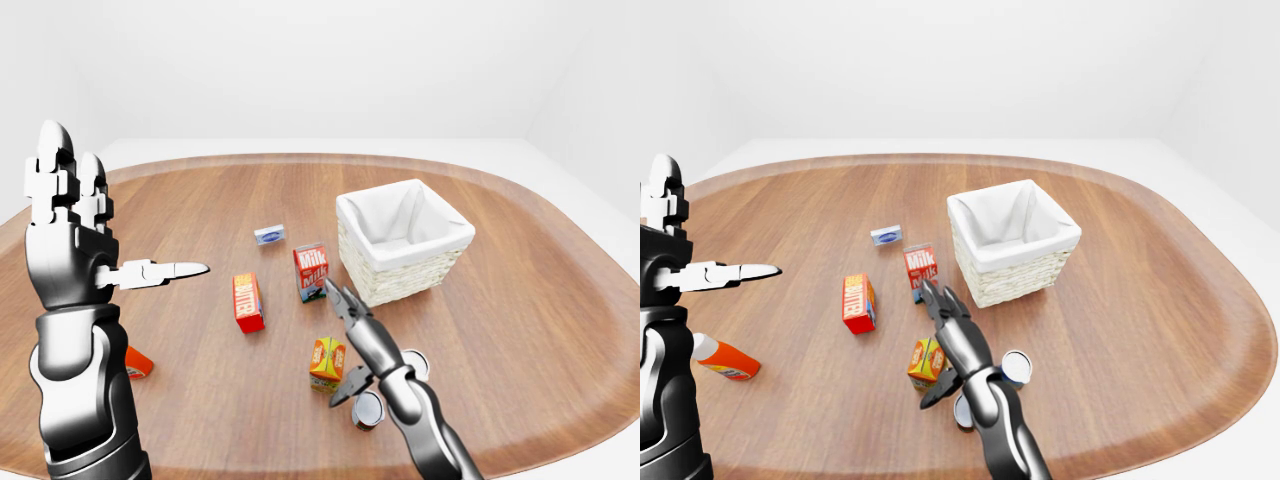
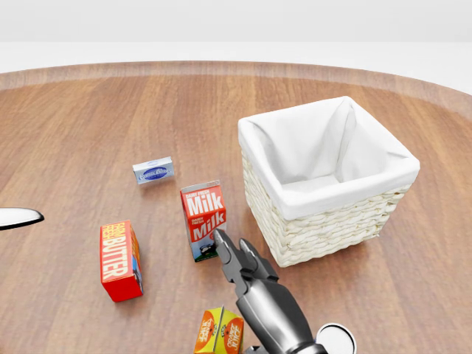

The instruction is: Pick up the orange juice, and put it in the basket.

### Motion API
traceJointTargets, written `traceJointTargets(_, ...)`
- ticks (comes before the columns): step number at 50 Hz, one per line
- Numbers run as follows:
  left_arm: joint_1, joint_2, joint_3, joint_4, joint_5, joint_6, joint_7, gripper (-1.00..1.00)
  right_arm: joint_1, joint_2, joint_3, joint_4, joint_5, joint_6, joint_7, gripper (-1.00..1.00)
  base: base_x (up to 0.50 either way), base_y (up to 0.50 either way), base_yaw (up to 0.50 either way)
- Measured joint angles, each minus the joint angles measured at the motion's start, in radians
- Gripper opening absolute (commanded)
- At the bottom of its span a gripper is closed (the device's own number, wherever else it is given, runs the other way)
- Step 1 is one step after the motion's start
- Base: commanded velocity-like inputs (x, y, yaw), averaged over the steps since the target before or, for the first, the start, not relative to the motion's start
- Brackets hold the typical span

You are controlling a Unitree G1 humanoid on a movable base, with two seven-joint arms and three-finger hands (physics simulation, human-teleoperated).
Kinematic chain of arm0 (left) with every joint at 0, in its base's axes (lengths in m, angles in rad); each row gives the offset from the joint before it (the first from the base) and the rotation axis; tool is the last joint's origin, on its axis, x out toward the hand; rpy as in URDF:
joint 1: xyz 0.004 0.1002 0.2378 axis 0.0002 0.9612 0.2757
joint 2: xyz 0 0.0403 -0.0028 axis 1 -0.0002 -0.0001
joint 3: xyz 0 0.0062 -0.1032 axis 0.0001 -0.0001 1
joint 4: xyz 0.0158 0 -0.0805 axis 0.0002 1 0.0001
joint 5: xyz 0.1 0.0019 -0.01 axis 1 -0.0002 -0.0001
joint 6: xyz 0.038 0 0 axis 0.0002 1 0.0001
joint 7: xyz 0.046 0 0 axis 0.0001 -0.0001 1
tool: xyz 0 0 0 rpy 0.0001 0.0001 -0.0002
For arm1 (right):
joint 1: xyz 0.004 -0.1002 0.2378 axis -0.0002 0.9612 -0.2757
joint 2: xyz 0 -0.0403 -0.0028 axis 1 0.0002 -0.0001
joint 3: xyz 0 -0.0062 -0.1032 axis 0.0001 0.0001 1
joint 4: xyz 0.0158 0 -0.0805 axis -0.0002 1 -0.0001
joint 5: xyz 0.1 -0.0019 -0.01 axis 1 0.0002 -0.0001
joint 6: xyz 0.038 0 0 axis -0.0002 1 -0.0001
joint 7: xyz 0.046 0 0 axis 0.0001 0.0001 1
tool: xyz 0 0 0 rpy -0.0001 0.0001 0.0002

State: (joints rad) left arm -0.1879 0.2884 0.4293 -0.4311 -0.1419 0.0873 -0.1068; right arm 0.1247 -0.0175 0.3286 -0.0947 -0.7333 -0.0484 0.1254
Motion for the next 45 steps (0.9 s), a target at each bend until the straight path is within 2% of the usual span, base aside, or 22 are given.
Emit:
traceJointTargets(18,0.0,0.0,0.0,0.0,0.0,0.0,0.0,1.0,-0.036,0.016,-0.022,0.098,0.011,-0.039,-0.02,1.0,0.0,0.0,0.0)
traceJointTargets(45,0.0,0.0,0.0,0.0,0.0,0.0,0.0,1.0,-0.082,0.036,-0.045,0.248,0.024,-0.039,-0.057,1.0,0.0,0.0,0.0)
